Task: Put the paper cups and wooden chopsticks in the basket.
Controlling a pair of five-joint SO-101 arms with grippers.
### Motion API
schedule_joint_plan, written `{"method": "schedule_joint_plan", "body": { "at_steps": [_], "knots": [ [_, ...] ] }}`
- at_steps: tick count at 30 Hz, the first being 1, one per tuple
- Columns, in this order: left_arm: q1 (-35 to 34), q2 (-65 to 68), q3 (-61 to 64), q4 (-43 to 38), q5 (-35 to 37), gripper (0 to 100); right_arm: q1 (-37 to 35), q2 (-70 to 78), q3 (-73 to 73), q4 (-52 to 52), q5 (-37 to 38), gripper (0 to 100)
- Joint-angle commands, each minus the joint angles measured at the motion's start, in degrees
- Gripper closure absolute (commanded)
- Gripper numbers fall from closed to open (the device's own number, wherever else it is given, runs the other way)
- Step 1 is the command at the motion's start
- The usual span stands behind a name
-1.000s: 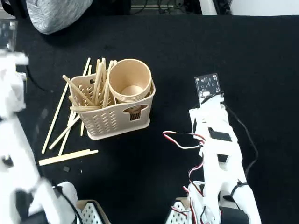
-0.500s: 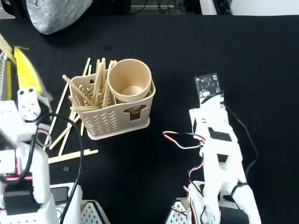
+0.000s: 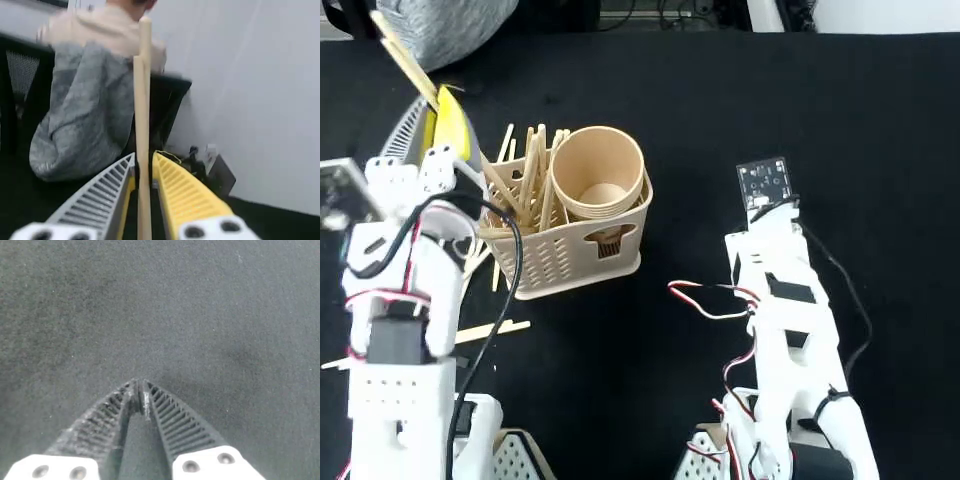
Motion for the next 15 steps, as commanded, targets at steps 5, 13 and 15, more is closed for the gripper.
{"method": "schedule_joint_plan", "body": {
  "at_steps": [5, 13, 15],
  "knots": [
    [2.51, -1.85, -7.16, 18.64, -0.18, 74, -0.70, -0.31, -0.13, -0.97, 0.44, 98.4],
    [-11.03, -1.58, -20.62, 37.36, -8.00, 74, -0.70, -0.22, -0.13, -0.97, 0.44, 98.4],
    [-16.66, 0.62, -20.79, 38.42, -9.93, 74, -0.70, -0.22, -0.13, -1.05, 0.44, 98.4]
  ]
}}
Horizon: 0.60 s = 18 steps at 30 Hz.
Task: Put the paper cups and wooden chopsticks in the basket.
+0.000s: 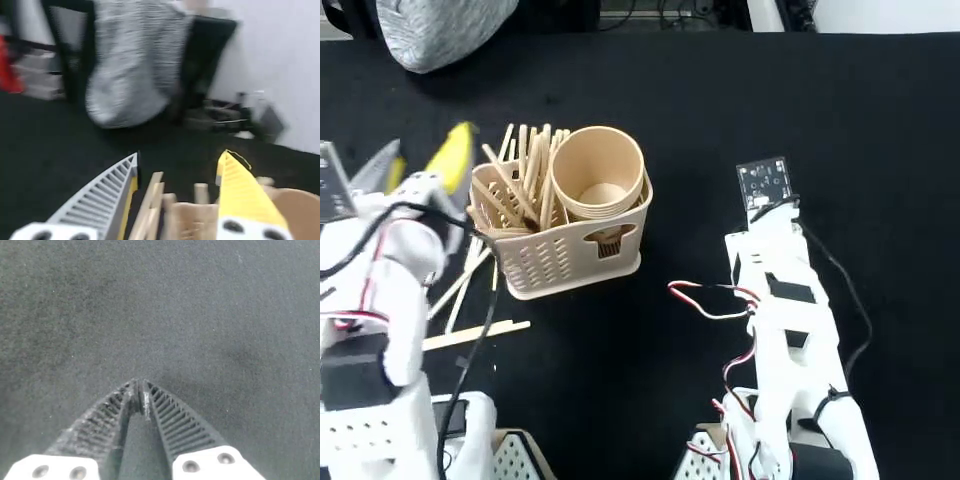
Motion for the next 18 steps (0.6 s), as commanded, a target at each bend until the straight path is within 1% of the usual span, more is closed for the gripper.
{"method": "schedule_joint_plan", "body": {
  "at_steps": [1, 4, 6, 8, 14, 16, 18],
  "knots": [
    [-12.53, 4.04, -3.74, 2.90, -4.31, 74, -0.70, -0.22, -0.13, -1.05, 0.44, 98.4],
    [-20.00, 12.48, -4.09, 2.81, -6.42, 74, -0.70, -0.22, -0.13, -1.05, 0.44, 98.4],
    [-23.16, 19.96, -5.49, 2.11, -7.47, 74, -0.70, -0.13, -0.13, -1.05, 0.44, 98.4],
    [-24.75, 28.66, -7.52, 1.67, -8.62, 74, -0.70, -0.13, -0.13, -1.05, 0.44, 98.4],
    [-24.22, 56.97, -18.86, 2.11, -14.51, 74, -0.70, -0.13, -0.13, -1.05, 0.44, 98.4],
    [-22.37, 65.05, -22.46, 3.08, -18.81, 74, -0.70, -0.13, -0.13, -1.05, 0.44, 98.4],
    [-19.21, 72.09, -26.42, 7.03, -25.14, 74, -0.70, -0.13, -0.13, -1.05, 0.44, 98.4]
  ]
}}
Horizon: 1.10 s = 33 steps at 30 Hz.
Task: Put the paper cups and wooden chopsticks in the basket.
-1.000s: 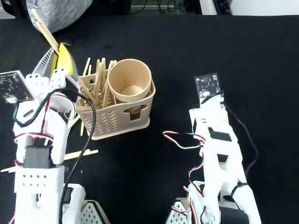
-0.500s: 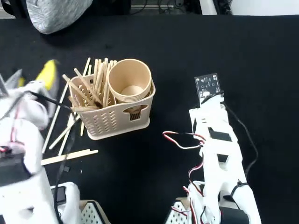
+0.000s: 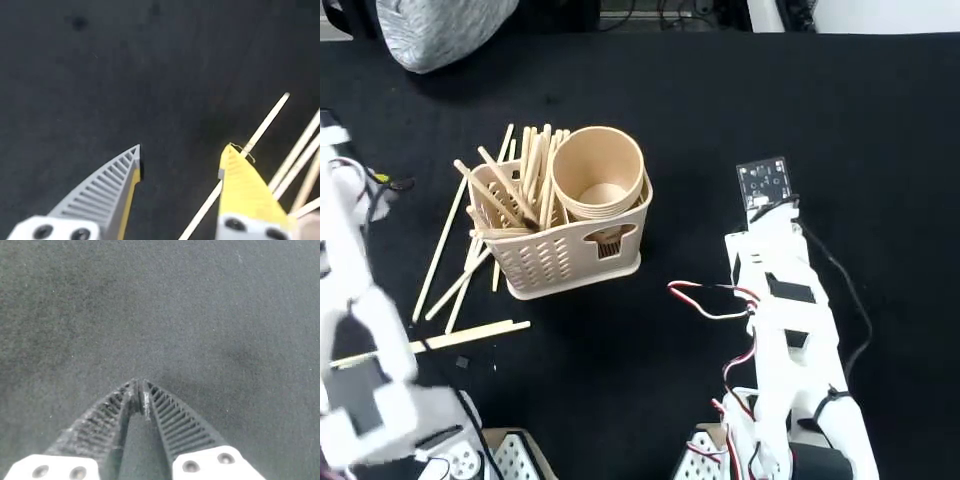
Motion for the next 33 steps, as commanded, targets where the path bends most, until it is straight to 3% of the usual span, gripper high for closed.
{"method": "schedule_joint_plan", "body": {
  "at_steps": [1, 3, 18, 29, 33],
  "knots": [
    [6.37, 16.35, -11.03, 6.95, -12.48, 74, -0.70, -0.13, -0.13, -1.05, 0.44, 98.4],
    [9.27, 22.24, -15.34, 10.73, -16.00, 74, -0.70, -0.13, -0.13, -1.05, 0.44, 98.4],
    [18.51, 45.01, -37.49, 17.67, -16.00, 74, -0.70, -0.13, -0.13, -1.05, 0.44, 98.4],
    [20.09, 45.01, -37.85, 17.76, -16.44, 89, -0.70, -0.13, -0.13, -1.05, 0.44, 98.4],
    [20.35, 45.01, -41.01, 24.00, -19.78, 97, -0.70, -0.13, -0.13, -1.05, 0.44, 98.4]
  ]
}}
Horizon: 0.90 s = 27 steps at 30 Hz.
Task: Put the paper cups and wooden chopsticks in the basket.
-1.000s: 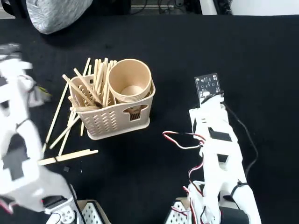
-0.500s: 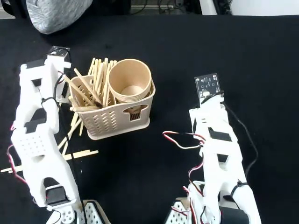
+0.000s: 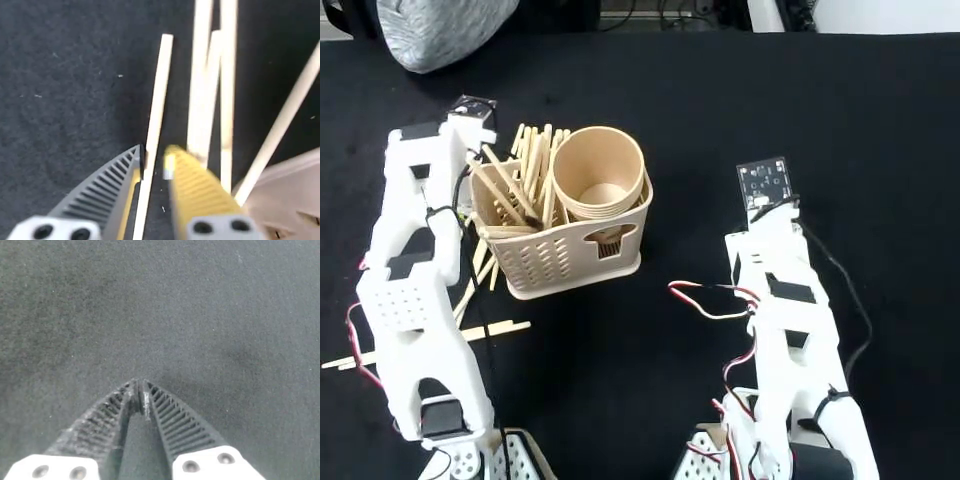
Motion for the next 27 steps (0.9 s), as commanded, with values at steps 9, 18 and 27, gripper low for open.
{"method": "schedule_joint_plan", "body": {
  "at_steps": [9, 18, 27],
  "knots": [
    [-2.24, -0.26, -13.14, 12.31, -6.24, 97, -0.79, -0.13, -0.22, -1.05, 0.44, 98.4],
    [-8.48, -0.35, -35.56, 26.20, -0.88, 97, -0.79, -0.13, -0.22, -1.05, 0.44, 98.4],
    [-13.14, -10.37, -37.76, 26.20, 17.41, 97, -0.79, -0.04, -0.22, -1.05, 0.44, 98.4]
  ]
}}
